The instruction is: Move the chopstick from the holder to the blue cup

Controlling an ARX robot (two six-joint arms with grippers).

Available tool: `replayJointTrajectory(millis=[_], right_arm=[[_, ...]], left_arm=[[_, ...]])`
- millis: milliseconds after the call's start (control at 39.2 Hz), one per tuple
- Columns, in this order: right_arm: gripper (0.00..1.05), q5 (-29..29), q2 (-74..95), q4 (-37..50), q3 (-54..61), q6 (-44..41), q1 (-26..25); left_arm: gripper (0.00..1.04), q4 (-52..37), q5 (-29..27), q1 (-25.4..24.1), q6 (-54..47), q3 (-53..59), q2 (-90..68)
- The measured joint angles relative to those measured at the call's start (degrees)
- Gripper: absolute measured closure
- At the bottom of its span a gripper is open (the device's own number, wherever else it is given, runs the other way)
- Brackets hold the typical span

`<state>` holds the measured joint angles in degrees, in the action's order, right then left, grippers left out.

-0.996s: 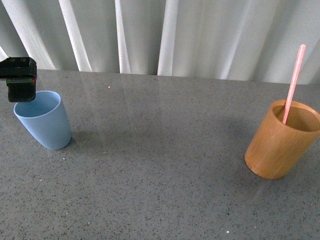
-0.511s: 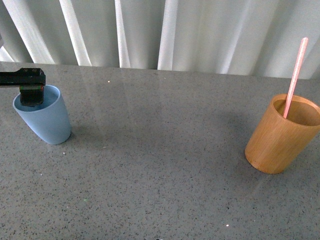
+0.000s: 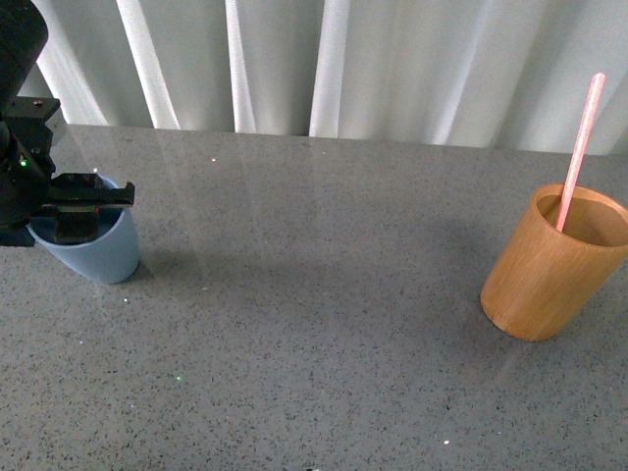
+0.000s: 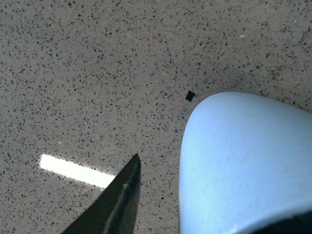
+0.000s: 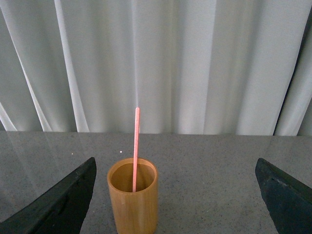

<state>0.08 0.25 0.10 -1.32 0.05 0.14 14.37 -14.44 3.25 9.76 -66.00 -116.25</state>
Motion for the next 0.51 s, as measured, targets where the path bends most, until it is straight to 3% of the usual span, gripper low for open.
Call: replayJointTrajectory(millis=[306,511], right_arm=[[0.1,0.0,0.0,0.0,0.0,0.0,0.0],[0.1,0.0,0.0,0.0,0.0,0.0,0.0]], left_arm=[[1.02,1.7,2.3,1.2,0.6,-0.1,1.3],[1.01,3.6,2.0,1.4,-2.2,-0.9,4.4]])
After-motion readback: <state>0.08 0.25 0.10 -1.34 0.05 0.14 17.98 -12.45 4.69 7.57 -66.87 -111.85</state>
